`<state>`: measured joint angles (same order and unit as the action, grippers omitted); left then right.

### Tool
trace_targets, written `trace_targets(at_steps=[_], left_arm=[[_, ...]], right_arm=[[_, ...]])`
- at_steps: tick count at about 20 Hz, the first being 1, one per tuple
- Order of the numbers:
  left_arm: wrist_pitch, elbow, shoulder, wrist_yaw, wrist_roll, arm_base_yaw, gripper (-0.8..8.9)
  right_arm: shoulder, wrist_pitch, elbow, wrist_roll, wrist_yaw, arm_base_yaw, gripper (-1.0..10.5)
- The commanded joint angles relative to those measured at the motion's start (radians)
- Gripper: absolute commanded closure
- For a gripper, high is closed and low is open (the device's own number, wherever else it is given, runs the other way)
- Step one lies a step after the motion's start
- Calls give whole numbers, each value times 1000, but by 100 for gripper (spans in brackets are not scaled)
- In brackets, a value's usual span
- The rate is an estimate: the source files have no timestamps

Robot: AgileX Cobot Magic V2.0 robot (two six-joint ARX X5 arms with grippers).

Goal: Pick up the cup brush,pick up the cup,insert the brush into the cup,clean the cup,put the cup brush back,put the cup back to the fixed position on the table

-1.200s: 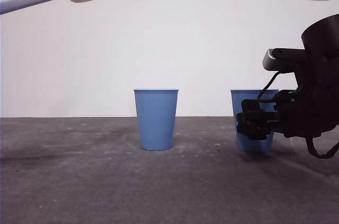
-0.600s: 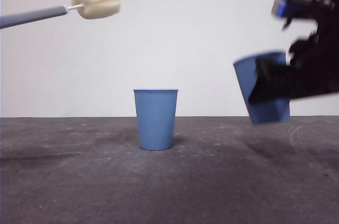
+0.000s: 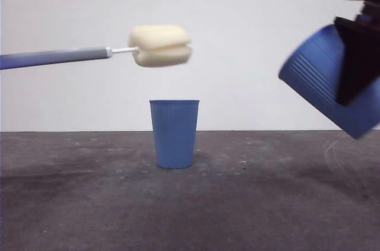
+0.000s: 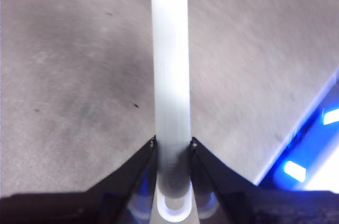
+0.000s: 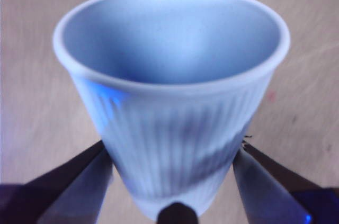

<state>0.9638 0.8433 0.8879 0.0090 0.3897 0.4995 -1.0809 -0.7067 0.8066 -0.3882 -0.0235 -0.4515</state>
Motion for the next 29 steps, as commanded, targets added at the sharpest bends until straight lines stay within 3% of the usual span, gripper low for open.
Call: trace_targets(at_steps=[1,5,11,17,23,29], left_arm=[[53,-2,-2,-45,82,58,822],[144,-2,-2,-140,129,166,822],[169,-2,10,-167,166,252,822],[122,-2,102,-167,160,341,822],[60,-1,145,-167,141,358,822],[58,14,167,-166,142,380,822]], right_arm=[[-15,-64,1,-43,0,-42,964],[-47,-157,2,-67,-83,-192,964],[-153,-176,4,-121,-260,-359,964],[-254,-188,99,-140,-320,-454,964],[-351,-255,182,-217,-365,-513,964],[-469,-201,222,-223,-372,-595,964]])
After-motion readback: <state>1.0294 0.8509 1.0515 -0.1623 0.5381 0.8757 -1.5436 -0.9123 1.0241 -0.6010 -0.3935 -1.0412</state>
